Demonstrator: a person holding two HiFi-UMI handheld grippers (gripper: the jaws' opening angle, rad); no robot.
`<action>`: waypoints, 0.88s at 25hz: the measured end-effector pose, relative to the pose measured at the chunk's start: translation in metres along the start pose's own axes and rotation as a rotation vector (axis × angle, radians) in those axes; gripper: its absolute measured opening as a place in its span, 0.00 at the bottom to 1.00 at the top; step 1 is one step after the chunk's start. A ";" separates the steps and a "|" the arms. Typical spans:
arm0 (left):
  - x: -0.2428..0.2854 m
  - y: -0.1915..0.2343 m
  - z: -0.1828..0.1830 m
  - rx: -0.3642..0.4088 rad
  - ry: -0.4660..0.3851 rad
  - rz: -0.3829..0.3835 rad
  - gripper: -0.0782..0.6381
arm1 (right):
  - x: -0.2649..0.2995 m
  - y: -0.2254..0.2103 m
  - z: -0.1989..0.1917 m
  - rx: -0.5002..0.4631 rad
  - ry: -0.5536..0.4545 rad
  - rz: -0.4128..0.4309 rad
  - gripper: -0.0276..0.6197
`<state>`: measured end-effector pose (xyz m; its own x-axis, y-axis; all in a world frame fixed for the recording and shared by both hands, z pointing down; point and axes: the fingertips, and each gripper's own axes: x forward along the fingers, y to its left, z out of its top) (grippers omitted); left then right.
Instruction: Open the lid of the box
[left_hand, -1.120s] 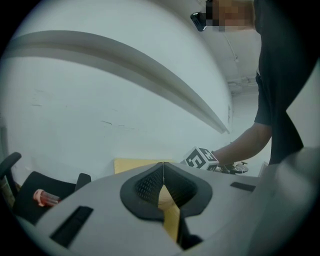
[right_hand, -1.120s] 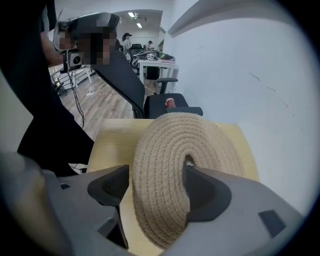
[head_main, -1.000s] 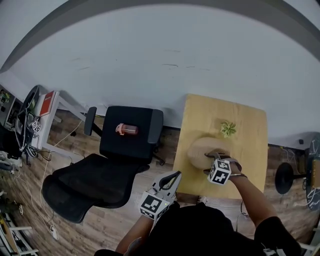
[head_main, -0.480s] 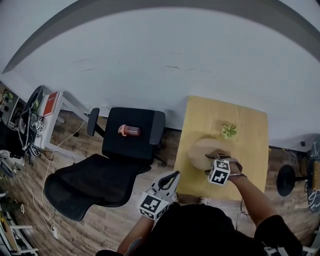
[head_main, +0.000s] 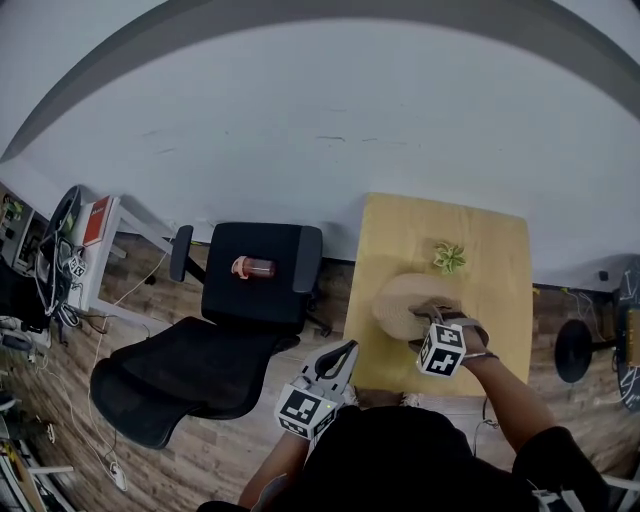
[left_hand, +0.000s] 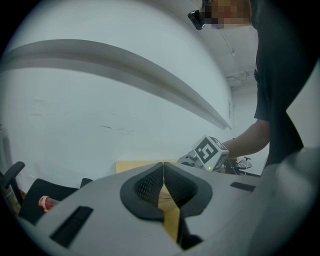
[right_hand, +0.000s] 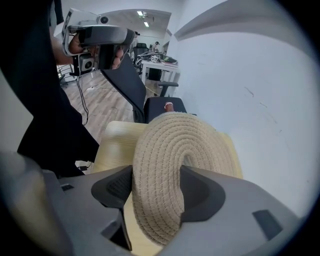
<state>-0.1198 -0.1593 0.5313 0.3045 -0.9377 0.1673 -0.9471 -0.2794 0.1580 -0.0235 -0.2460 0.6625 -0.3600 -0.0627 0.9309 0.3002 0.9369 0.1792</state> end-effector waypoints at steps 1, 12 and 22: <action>0.001 -0.001 -0.001 -0.004 -0.002 0.001 0.14 | -0.005 0.000 -0.001 -0.001 -0.003 -0.008 0.51; 0.035 -0.033 0.001 -0.007 0.003 -0.090 0.14 | -0.047 0.007 -0.046 0.052 0.000 -0.098 0.51; 0.073 -0.074 -0.004 0.011 0.037 -0.198 0.14 | -0.075 0.005 -0.118 0.197 0.030 -0.160 0.51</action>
<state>-0.0272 -0.2067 0.5354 0.4880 -0.8562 0.1698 -0.8695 -0.4598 0.1807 0.1089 -0.2773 0.6315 -0.3620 -0.2225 0.9052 0.0628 0.9630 0.2619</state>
